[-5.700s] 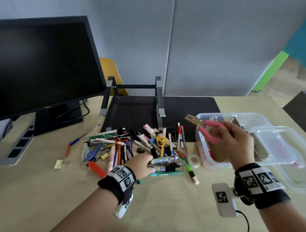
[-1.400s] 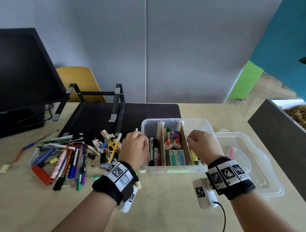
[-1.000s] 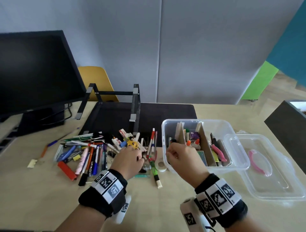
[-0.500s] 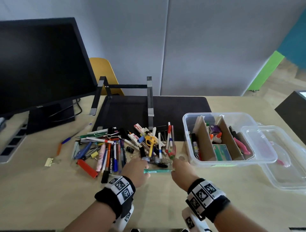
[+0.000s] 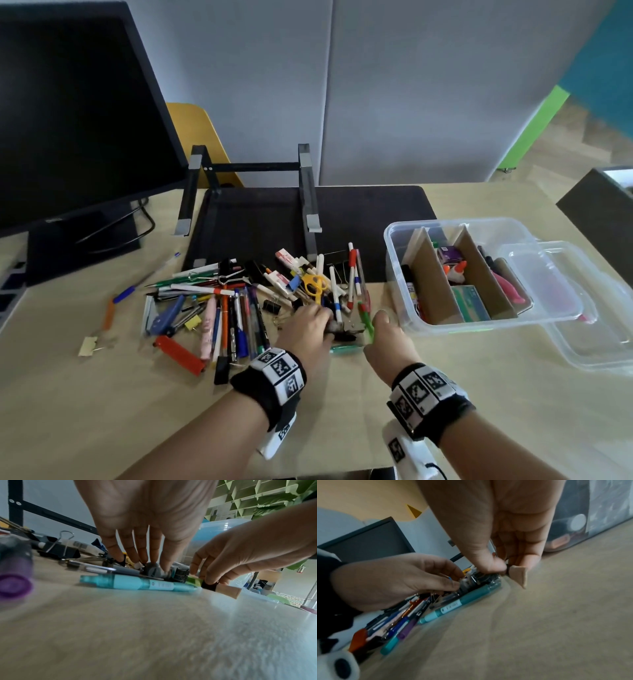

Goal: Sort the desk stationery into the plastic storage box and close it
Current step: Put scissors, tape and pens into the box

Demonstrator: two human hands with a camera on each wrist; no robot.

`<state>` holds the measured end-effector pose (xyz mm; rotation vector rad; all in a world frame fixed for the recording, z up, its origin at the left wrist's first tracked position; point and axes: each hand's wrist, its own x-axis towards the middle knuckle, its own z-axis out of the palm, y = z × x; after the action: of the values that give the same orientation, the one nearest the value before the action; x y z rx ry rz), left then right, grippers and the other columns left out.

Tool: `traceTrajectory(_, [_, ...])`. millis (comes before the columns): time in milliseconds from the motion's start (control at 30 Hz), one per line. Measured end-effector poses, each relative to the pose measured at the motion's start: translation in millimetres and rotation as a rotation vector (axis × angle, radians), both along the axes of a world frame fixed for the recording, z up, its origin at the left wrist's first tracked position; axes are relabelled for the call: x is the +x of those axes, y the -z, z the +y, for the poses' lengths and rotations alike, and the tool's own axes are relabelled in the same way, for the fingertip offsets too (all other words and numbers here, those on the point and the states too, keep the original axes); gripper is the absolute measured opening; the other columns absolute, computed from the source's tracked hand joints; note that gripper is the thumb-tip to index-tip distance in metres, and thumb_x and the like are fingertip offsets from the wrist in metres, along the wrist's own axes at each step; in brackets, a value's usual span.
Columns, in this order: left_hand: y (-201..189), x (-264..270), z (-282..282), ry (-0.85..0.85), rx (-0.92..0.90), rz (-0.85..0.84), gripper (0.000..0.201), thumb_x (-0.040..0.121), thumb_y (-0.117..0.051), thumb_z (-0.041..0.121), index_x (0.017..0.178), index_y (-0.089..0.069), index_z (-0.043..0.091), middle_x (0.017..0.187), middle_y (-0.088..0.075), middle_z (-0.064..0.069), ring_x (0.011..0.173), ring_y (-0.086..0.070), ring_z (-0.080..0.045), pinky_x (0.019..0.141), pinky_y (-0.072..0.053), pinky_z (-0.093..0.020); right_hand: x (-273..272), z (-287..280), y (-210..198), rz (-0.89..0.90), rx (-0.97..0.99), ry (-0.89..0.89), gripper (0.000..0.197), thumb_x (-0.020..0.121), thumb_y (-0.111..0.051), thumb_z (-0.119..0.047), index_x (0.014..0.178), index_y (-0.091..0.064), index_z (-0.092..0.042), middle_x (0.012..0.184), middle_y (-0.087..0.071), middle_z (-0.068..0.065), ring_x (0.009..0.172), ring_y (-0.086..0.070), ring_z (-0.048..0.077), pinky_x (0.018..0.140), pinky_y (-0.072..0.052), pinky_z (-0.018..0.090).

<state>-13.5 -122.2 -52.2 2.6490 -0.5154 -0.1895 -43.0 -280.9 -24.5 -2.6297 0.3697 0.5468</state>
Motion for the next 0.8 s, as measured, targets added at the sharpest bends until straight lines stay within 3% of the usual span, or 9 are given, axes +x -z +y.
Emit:
traceTrajectory(133, [0, 10, -8, 0.03, 0.093, -0.001, 0.019, 0.092, -0.048, 0.023, 0.106, -0.058, 0.016, 0.115, -0.056, 0.0, 0.113, -0.046, -0.021, 0.094, -0.041, -0.033, 3, 4, -12, -0.04, 0.067, 0.021, 0.042, 0.083, -0.046, 0.003, 0.122, -0.036, -0.007, 0.108, -0.059, 0.013, 0.093, -0.06, 0.026, 0.072, -0.049, 0.03])
traceTrajectory(233, [1, 16, -11, 0.059, 0.212, 0.027, 0.024, 0.094, -0.046, 0.024, 0.114, -0.056, 0.015, 0.119, -0.053, -0.003, 0.114, -0.045, -0.024, 0.098, -0.04, -0.036, 7, 9, -20, -0.079, 0.08, -0.012, 0.045, 0.082, -0.043, 0.005, 0.124, -0.035, -0.01, 0.106, -0.058, 0.013, 0.08, -0.053, 0.023, 0.065, -0.043, 0.027])
traceTrajectory(333, [-5, 19, -12, 0.067, 0.261, 0.013, 0.03, 0.095, -0.045, 0.025, 0.122, -0.052, 0.015, 0.122, -0.051, -0.003, 0.116, -0.045, -0.024, 0.099, -0.039, -0.035, 8, 11, -31, -0.111, 0.102, -0.049, 0.044, 0.083, -0.041, 0.004, 0.124, -0.035, -0.009, 0.106, -0.057, 0.015, 0.078, -0.049, 0.024, 0.064, -0.039, 0.028])
traceTrajectory(500, [-27, 18, -8, 0.042, 0.163, 0.04, 0.028, 0.096, -0.045, 0.031, 0.116, -0.051, 0.012, 0.115, -0.053, -0.004, 0.109, -0.051, -0.023, 0.09, -0.041, -0.033, 13, 6, -54, -0.228, 0.147, -0.096, 0.03, 0.086, -0.042, -0.003, 0.114, -0.048, -0.011, 0.108, -0.056, 0.011, 0.085, -0.049, 0.023, 0.073, -0.041, 0.028])
traceTrajectory(600, [-46, 18, -8, 0.034, 0.042, 0.128, 0.016, 0.098, -0.045, 0.027, 0.101, -0.047, 0.011, 0.097, -0.056, -0.008, 0.089, -0.053, -0.024, 0.076, -0.04, -0.033, 18, -3, -66, -0.329, 0.202, -0.093, 0.026, 0.088, -0.044, -0.005, 0.109, -0.058, -0.011, 0.106, -0.059, 0.009, 0.083, -0.053, 0.02, 0.072, -0.042, 0.024])
traceTrajectory(667, [-59, 17, -10, 0.006, -0.016, 0.159, 0.013, 0.097, -0.047, 0.027, 0.091, -0.041, 0.017, 0.085, -0.053, -0.002, 0.077, -0.05, -0.021, 0.072, -0.041, -0.034, 20, -13, -76, -0.389, 0.247, -0.071, 0.024, 0.087, -0.047, -0.006, 0.104, -0.063, -0.012, 0.101, -0.062, 0.007, 0.081, -0.057, 0.02, 0.07, -0.046, 0.026])
traceTrajectory(800, [-83, 15, -21, -0.066, -0.13, 0.135, 0.017, 0.097, -0.047, 0.024, 0.082, -0.041, 0.019, 0.073, -0.045, 0.007, 0.069, -0.046, -0.016, 0.067, -0.041, -0.032, 23, -43, -98, -0.483, 0.324, 0.001, 0.025, 0.087, -0.047, -0.003, 0.1, -0.067, -0.011, 0.087, -0.066, 0.001, 0.082, -0.064, 0.018, 0.075, -0.052, 0.027])
